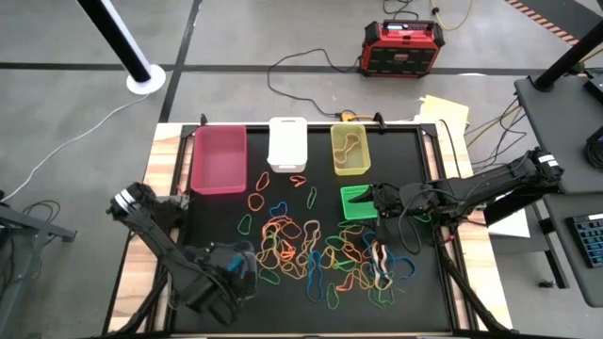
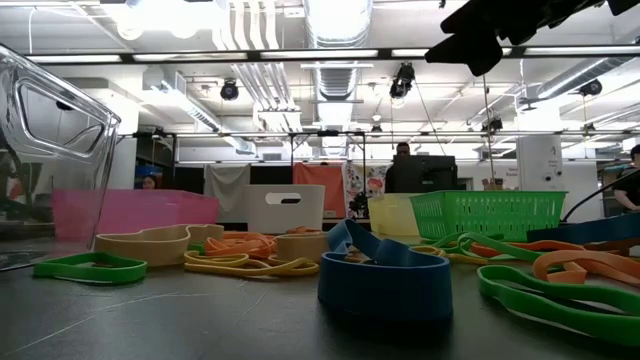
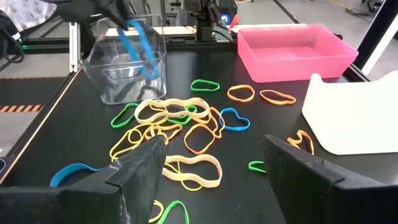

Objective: Sort rubber bands into baskets
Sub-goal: Put the blue rubber band into the transparent bin, then put the brown rubber band into the yellow bin

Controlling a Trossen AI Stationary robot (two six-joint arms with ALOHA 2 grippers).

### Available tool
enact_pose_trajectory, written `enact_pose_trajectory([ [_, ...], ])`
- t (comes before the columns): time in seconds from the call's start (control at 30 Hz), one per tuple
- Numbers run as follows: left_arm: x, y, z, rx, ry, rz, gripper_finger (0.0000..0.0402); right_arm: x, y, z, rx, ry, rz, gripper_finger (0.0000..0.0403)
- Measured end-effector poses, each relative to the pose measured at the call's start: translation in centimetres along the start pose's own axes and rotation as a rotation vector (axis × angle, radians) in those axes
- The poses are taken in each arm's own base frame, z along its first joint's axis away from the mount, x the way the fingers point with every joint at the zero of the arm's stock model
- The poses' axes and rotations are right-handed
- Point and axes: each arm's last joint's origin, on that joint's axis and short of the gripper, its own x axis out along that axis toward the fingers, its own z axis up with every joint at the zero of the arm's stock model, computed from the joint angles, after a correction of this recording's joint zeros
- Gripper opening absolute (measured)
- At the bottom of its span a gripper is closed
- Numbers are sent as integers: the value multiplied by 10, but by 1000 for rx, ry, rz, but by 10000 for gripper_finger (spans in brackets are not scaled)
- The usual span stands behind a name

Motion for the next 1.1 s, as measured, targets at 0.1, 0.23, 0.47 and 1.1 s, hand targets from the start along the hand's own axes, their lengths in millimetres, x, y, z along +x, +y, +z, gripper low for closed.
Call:
enact_pose_trajectory([
  [0.1, 4, 16, 5, -3, -1, 5, 103, 0, 0, 0, 5, -1, -7, 261],
  [0.23, 1, 29, 8, 69, 13, -81, 150, 0, 0, 0, 8, 0, -7, 261],
  [0.47, -17, 35, 19, 178, -228, -265, 171, 0, 0, 0, 21, 0, -7, 261],
  [1.1, -44, 17, 74, 731, -820, -272, 118, 1, -1, 18, 67, -29, -109, 247],
])
